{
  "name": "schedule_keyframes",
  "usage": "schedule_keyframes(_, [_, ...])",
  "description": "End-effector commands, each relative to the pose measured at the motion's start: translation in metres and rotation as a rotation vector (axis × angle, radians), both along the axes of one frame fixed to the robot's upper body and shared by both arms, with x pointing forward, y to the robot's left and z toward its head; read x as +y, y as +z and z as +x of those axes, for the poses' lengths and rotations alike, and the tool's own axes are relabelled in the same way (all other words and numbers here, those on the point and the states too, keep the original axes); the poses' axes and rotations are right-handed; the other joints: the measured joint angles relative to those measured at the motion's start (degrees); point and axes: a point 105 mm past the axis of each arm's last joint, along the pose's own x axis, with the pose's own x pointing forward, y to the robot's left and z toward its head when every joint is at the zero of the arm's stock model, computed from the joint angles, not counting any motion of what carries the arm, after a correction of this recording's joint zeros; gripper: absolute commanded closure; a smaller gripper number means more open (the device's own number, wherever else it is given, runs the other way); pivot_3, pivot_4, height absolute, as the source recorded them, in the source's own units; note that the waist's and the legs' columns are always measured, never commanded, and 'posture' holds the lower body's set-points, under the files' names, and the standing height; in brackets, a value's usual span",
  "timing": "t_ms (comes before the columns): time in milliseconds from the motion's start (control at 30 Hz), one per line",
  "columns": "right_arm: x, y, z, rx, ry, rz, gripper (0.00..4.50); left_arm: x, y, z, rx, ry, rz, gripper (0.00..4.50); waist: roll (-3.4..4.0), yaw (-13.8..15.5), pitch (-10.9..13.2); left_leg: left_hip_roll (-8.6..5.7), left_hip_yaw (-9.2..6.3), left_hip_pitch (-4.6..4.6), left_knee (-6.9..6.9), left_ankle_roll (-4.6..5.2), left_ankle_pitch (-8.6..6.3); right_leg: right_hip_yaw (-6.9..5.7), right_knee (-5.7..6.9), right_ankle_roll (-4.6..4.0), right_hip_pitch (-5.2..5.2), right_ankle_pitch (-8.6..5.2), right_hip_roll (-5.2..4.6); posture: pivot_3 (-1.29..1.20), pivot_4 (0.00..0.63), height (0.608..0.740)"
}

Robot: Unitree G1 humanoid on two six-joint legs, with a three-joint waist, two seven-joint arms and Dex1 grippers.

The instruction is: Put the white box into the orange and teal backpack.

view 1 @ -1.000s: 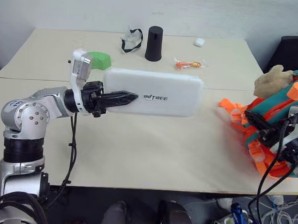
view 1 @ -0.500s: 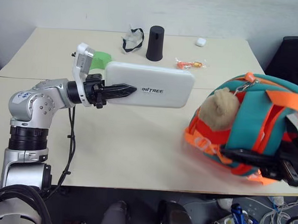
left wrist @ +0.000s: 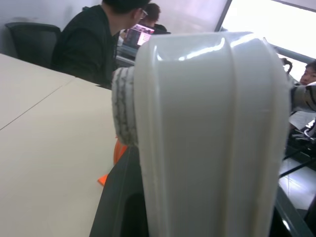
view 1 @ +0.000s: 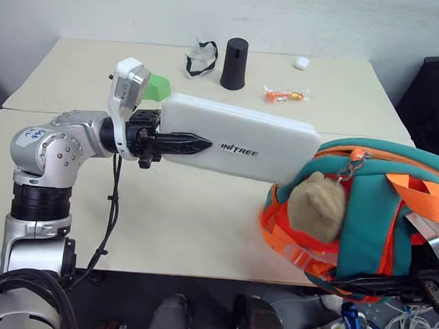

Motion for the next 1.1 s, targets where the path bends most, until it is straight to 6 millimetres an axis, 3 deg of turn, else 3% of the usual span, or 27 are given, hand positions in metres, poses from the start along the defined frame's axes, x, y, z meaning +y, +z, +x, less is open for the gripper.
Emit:
schedule_keyframes(33, [0.001, 0.002, 0.002, -0.020, 0.009, 0.009, 4.46, -0.016, 0.003, -0.005, -0.103, -0.056, 0.022, 3.17, 0.00, 0.1, 0.0, 0.00, 0.00, 0.00, 0.00, -0.01, 0.00, -0.01, 0.01, 0.00, 0.00, 0.00, 0.00, 0.00, 0.150, 0.740])
schedule_keyframes(233, [0.003, 0.003, 0.001, -0.014, 0.008, 0.021, 4.46, -0.040, -0.008, 0.014, -0.235, -0.046, 0.075, 3.17, -0.02, 1.0, 0.0, -0.10, -0.07, 0.00, 0.05, 0.05, 0.00, -0.08, -0.08, 0.04, 0.12, 0.03, 0.00, 0.00, 0.150, 0.740])
schedule_keyframes(333, [0.002, 0.001, -0.001, -0.002, 0.009, 0.011, 4.46, -0.044, -0.004, 0.017, -0.264, -0.072, 0.074, 3.17, -0.02, 1.4, 0.0, -0.11, -0.06, -0.02, 0.05, 0.10, -0.02, -0.10, -0.12, 0.06, 0.12, 0.04, 0.01, 0.00, 0.150, 0.740])
schedule_keyframes(467, [0.001, 0.001, -0.004, 0.010, 0.008, 0.013, 4.46, -0.048, -0.013, 0.015, -0.321, -0.162, 0.160, 3.17, -0.02, 1.7, 0.0, -0.12, -0.07, -0.05, 0.06, 0.12, -0.03, -0.15, -0.14, 0.07, 0.12, 0.04, 0.08, 0.00, 0.150, 0.740])
schedule_keyframes(567, [0.000, -0.001, -0.005, 0.012, 0.008, 0.003, 4.46, -0.044, -0.012, 0.022, -0.358, -0.162, 0.195, 3.17, -0.02, 1.7, 0.0, -0.13, -0.07, -0.04, 0.07, 0.17, -0.03, -0.15, -0.13, 0.08, 0.14, 0.05, 0.06, 0.00, 0.150, 0.740])
schedule_keyframes(767, [-0.003, 0.004, -0.002, -0.012, -0.026, 0.017, 4.46, -0.022, 0.009, 0.025, -0.349, -0.156, 0.188, 3.17, -0.03, 1.4, 0.0, -0.12, -0.06, -0.08, 0.08, 0.20, -0.05, -0.16, -0.15, 0.09, 0.10, 0.05, 0.08, 0.00, 0.150, 0.740])
schedule_keyframes(967, [-0.003, 0.006, -0.003, -0.018, -0.027, 0.021, 4.46, -0.026, 0.008, 0.026, -0.366, -0.155, 0.184, 3.17, -0.03, 1.2, 0.0, -0.11, -0.06, -0.07, 0.09, 0.21, -0.04, -0.14, -0.11, 0.10, 0.10, 0.05, 0.08, 0.00, 0.150, 0.740])
schedule_keyframes(1100, [-0.001, 0.006, -0.005, -0.021, -0.013, 0.018, 4.46, -0.026, 0.023, 0.030, -0.402, -0.127, 0.147, 3.17, -0.05, 1.3, 0.0, -0.12, -0.07, -0.08, 0.09, 0.22, -0.04, -0.15, -0.12, 0.11, 0.10, 0.06, 0.08, 0.00, 0.150, 0.740])
